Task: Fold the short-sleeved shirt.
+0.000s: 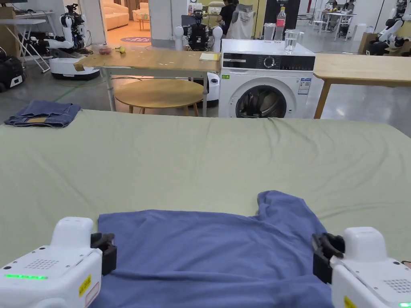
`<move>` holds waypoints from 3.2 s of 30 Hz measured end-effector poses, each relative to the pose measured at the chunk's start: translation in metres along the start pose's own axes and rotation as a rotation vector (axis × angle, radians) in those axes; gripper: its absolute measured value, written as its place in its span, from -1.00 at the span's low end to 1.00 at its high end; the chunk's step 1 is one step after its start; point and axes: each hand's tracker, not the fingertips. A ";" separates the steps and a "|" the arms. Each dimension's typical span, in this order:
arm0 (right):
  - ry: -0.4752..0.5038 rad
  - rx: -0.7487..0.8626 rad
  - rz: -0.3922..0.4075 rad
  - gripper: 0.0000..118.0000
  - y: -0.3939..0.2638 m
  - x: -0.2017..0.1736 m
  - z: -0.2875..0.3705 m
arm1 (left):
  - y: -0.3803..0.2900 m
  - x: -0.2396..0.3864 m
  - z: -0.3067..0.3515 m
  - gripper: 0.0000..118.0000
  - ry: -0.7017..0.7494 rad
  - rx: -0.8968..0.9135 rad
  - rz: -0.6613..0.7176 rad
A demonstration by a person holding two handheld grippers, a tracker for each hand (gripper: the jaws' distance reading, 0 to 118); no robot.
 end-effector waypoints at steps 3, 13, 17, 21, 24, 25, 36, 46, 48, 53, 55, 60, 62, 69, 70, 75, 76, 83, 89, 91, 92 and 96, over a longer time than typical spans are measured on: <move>0.038 0.004 0.018 -0.99 0.001 -0.009 -0.015 | 0.004 0.001 -0.017 -1.00 -0.032 -0.036 0.000; 0.046 -0.033 0.030 -0.99 0.016 -0.008 -0.074 | 0.023 -0.049 -0.134 -1.00 0.082 -0.196 0.039; 0.028 -0.051 0.029 -0.99 0.024 0.006 -0.100 | 0.031 -0.075 -0.191 0.93 0.162 -0.256 0.039; -0.017 -0.090 0.027 -0.99 0.028 0.030 -0.127 | 0.031 -0.080 -0.240 0.99 0.198 -0.328 0.002; -0.058 -0.155 -0.006 -0.99 0.027 0.056 -0.148 | 0.025 -0.078 -0.270 0.90 0.196 -0.362 -0.003; -0.075 -0.179 -0.015 -0.99 0.026 0.064 -0.156 | 0.023 -0.077 -0.275 0.75 0.192 -0.371 0.004; -0.082 -0.459 -0.119 0.87 0.006 0.117 -0.291 | 0.048 -0.047 -0.239 -0.97 0.082 -0.340 -0.069; -0.063 -0.491 -0.117 -1.00 0.005 0.105 -0.270 | 0.054 -0.037 -0.212 -0.97 0.075 -0.317 -0.066; -0.052 -0.462 -0.091 -1.00 0.014 0.100 -0.257 | 0.055 -0.037 -0.201 -0.97 0.075 -0.299 -0.063; 0.005 -0.302 -0.067 -1.00 0.051 0.101 -0.184 | 0.067 -0.040 -0.136 -0.97 0.011 -0.163 0.010; 0.019 -0.248 -0.050 -1.00 0.060 0.101 -0.146 | 0.066 -0.044 -0.102 -0.97 0.005 -0.114 0.000; 0.100 -0.145 -0.107 -1.00 0.047 0.110 -0.048 | 0.040 -0.056 -0.018 -0.97 -0.069 -0.039 0.023; 0.079 -0.145 -0.076 -1.00 0.026 0.107 -0.015 | 0.017 -0.065 0.003 -0.97 -0.078 -0.050 0.023; 0.029 -0.298 -0.102 -1.00 -0.084 0.100 0.011 | -0.083 -0.090 0.017 -0.97 -0.047 -0.208 0.075; 0.025 -0.318 -0.121 -1.00 -0.095 0.100 0.010 | -0.092 -0.092 0.016 -0.97 -0.054 -0.216 0.094; 0.009 -0.241 -0.170 -0.08 -0.083 0.095 0.020 | -0.085 -0.082 0.024 -0.12 0.017 -0.131 0.046; 0.020 -0.220 -0.165 0.29 -0.072 0.090 0.024 | -0.075 -0.076 0.028 0.35 0.018 -0.087 0.027; 0.033 0.055 -0.017 0.54 0.001 0.018 0.029 | -0.001 0.012 0.030 0.86 0.019 0.115 -0.082; 0.045 0.100 -0.004 -0.73 0.007 -0.019 0.024 | 0.007 0.042 0.013 -0.98 0.013 0.111 -0.116; 0.062 0.111 0.010 -0.90 0.006 -0.021 0.025 | 0.004 0.040 0.013 -1.00 -0.083 0.073 -0.085; 0.085 0.104 0.005 -0.90 0.006 -0.022 0.025 | 0.002 0.040 0.013 -1.00 -0.078 0.063 -0.086; 0.066 0.107 0.025 -0.90 0.000 -0.024 0.025 | -0.016 0.007 0.019 -0.99 -0.065 0.088 -0.022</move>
